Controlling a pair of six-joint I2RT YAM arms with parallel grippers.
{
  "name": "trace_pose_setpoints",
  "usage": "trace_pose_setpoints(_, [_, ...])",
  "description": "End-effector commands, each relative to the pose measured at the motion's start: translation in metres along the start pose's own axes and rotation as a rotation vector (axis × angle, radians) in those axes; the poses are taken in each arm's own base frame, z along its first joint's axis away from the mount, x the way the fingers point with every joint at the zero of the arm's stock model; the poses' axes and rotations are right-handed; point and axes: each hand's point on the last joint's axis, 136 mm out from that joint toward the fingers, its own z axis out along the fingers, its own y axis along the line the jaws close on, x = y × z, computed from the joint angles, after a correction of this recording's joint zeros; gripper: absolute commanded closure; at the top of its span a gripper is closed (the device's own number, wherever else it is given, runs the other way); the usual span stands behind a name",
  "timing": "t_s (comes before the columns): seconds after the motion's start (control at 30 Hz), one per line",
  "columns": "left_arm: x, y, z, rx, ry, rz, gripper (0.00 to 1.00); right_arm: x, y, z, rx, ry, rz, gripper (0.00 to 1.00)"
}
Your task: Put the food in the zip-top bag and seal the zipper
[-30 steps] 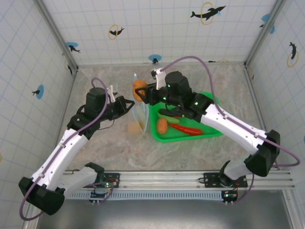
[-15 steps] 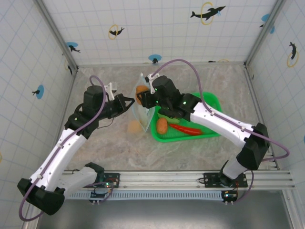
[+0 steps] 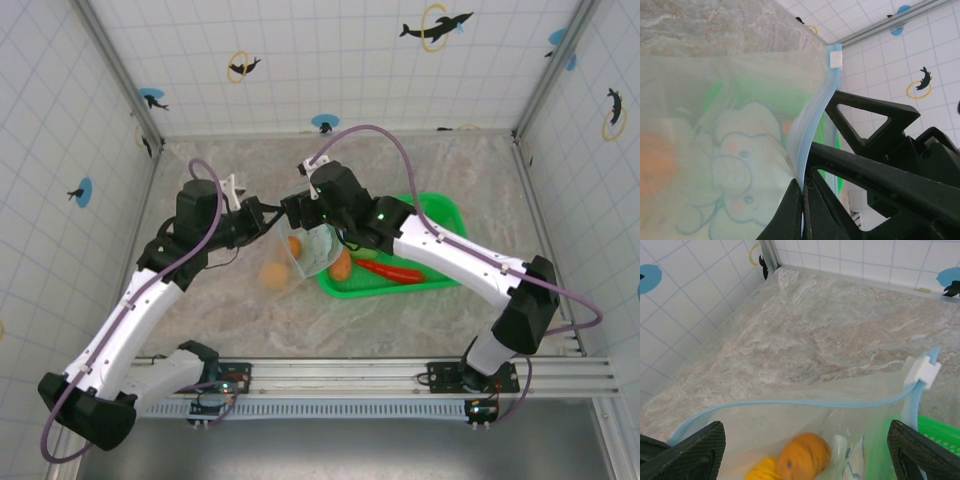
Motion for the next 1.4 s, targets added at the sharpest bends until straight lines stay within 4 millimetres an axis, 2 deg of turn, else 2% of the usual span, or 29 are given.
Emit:
trace_pose_setpoints(0.0, [-0.002,-0.002,-0.002,0.012,-0.021,0.021,1.0,-0.024,0.017,-0.025,-0.072,-0.081,0.005,0.15])
trace_pose_setpoints(0.2, [-0.007,0.006,-0.011,-0.027,-0.091,0.122,1.0,-0.032,0.017,-0.048,-0.105,-0.138,-0.002,0.17])
trace_pose_setpoints(0.23, [-0.003,0.014,-0.009,-0.039,-0.082,0.12,1.0,-0.034,0.014,-0.052,-0.095,-0.147,-0.003,0.18])
trace_pose_setpoints(0.33, [0.002,0.018,-0.008,-0.046,-0.069,0.122,1.0,-0.032,-0.004,-0.06,-0.044,-0.158,0.008,0.18])
trace_pose_setpoints(0.43, [0.004,0.022,-0.009,-0.062,-0.065,0.117,1.0,-0.027,-0.036,-0.067,0.041,-0.161,0.052,0.2])
trace_pose_setpoints(0.57, [0.003,0.024,-0.013,-0.081,-0.074,0.115,1.0,0.001,-0.081,-0.07,0.108,-0.123,0.141,0.22])
trace_pose_setpoints(0.63, [0.002,0.023,-0.015,-0.086,-0.078,0.116,1.0,0.021,-0.103,-0.068,0.112,-0.075,0.205,0.23])
trace_pose_setpoints(0.73, [0.001,0.021,-0.015,-0.085,-0.08,0.119,1.0,0.059,-0.119,-0.055,0.064,0.049,0.305,0.24])
trace_pose_setpoints(0.9, [0.0,0.023,-0.012,-0.091,-0.076,0.118,1.0,0.117,-0.116,-0.03,-0.001,0.241,0.343,0.24])
trace_pose_setpoints(1.0, [0.001,0.024,-0.01,-0.09,-0.065,0.117,1.0,0.144,-0.114,-0.014,-0.057,0.328,0.427,0.24])
trace_pose_setpoints(1.2, [0.002,0.027,-0.011,-0.106,-0.063,0.115,1.0,0.18,-0.105,0.016,-0.1,0.457,0.491,0.24])
trace_pose_setpoints(1.37, [0.004,0.028,-0.01,-0.106,-0.056,0.112,1.0,0.203,-0.104,0.034,-0.094,0.54,0.497,0.24])
